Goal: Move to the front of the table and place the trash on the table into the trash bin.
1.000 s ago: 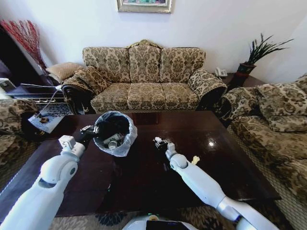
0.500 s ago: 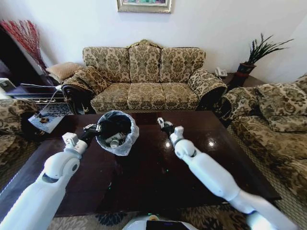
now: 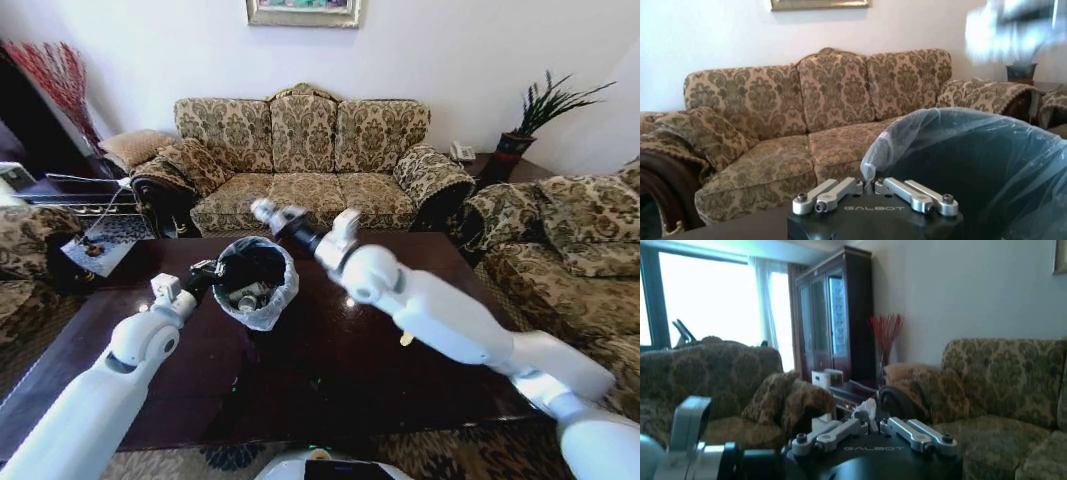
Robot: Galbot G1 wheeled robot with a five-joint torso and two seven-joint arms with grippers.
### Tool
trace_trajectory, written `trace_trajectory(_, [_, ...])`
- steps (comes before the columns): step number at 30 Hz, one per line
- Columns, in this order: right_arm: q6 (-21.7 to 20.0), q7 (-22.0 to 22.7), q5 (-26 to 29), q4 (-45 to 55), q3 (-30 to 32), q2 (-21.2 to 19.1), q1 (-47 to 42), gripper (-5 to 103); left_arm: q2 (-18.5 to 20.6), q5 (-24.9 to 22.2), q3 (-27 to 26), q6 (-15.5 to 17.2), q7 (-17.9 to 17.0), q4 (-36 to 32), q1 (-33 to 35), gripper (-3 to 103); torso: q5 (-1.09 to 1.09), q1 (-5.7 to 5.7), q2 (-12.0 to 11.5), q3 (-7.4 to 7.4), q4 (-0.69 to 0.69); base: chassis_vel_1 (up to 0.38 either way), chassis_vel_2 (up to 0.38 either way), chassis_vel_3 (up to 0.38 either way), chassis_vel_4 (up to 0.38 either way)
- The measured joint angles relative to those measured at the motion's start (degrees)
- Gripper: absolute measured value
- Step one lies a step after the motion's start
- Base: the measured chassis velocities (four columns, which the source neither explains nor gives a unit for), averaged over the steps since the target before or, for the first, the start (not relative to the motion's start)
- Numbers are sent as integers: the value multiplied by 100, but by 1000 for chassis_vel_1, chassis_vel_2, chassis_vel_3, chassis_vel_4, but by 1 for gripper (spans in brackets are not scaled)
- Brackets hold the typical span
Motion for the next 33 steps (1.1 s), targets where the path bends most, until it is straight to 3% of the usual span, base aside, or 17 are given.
trace_trajectory(3, [-77, 103, -72, -39, -110, 34, -106, -1, 23, -35, -71, 3, 11, -45, 86, 1, -1, 1, 0, 2, 0, 0, 0, 0, 0])
trace_trajectory(4, [-124, 168, -104, -57, -134, 62, -150, 10, 42, -59, -115, 4, 15, -72, 133, 1, -3, 1, 0, 1, -1, 0, 0, 0, 0])
trace_trajectory(6, [-146, 196, -118, -72, -154, 76, -161, 10, 60, -76, -144, 4, 14, -86, 151, 1, -2, 1, 0, 1, 1, 0, 0, 0, 0])
trace_trajectory(7, [-187, 211, -136, -97, -175, 92, -154, 20, 83, -102, -165, 4, 11, -100, 148, 1, -1, 0, 0, 1, 3, 0, 0, 0, 0])
trace_trajectory(8, [-203, 215, -146, -112, -179, 101, -144, 20, 90, -129, -168, 4, 1, -109, 132, 1, -2, 0, 0, 1, 4, 0, 0, 0, 0])
trace_trajectory(9, [-207, 223, -167, -130, -180, 114, -127, 32, 96, -178, -169, 15, -26, -129, 89, 1, -2, 0, 0, 1, 3, 0, 0, 0, 0])
trace_trajectory(11, [-207, 233, -178, -133, -178, 119, -113, 32, 97, -228, -179, 39, -53, -152, 40, 1, -1, 0, 0, 1, 2, 0, 0, 0, 0])
trace_trajectory(14, [-206, 252, -181, -109, -157, 107, -68, 53, 105, -302, -205, 78, -76, -219, -24, 1, 0, 1, 0, 1, 1, 0, 0, 0, 0])
trace_trajectory(18, [-203, 252, -182, -103, -151, 102, -35, 53, 115, -320, -224, 84, -80, -254, -33, 1, 0, 0, 0, 1, 2, 0, 0, 0, 0])
trace_trajectory(21, [-122, 313, -235, -156, -84, 152, 11, 75, 135, -380, -279, 87, -97, -340, -38, 1, -1, 0, 0, 0, 3, 0, 0, 0, 0])
trace_trajectory(23, [-92, 393, -254, -175, 0, 183, 13, 75, 139, -396, -300, 88, -107, -360, -38, 1, 0, 0, 0, 0, 3, 0, 0, 0, 0])
trace_trajectory(24, [-75, 489, -261, -185, 95, 198, 15, 86, 140, -413, -324, 90, -118, -376, -39, 1, 0, 1, 0, 0, 4, 0, 0, 0, 0])
trace_trajectory(25, [-72, 664, -261, -181, 229, 200, 23, 86, 140, -439, -363, 96, -129, -399, -48, 1, 0, 1, 0, 0, 4, 0, 0, 0, 0])
trace_trajectory(27, [-72, 889, -251, -144, 402, 133, 37, 86, 141, -470, -422, 104, -139, -429, -63, 1, 0, 1, 0, 0, 5, 0, 0, 0, 0])
trace_trajectory(28, [-73, 1010, -243, -101, 514, 11, 42, 96, 141, -479, -458, 107, -141, -447, -66, 1, 0, 0, 0, 0, 5, 0, 0, 0, 0])
trace_trajectory(30, [-81, 1112, -243, -32, 673, -218, 25, 96, 140, -482, -508, 145, -147, -485, -58, 1, 0, 0, 0, 0, 5, 0, 0, 0, 0])
trace_trajectory(33, [-108, 1213, -354, 146, 1185, -1013, -353, 100, 89, -492, -553, 220, -173, -581, -11, 1, 3, 1, 0, 1, 5, 0, 0, 0, 0])
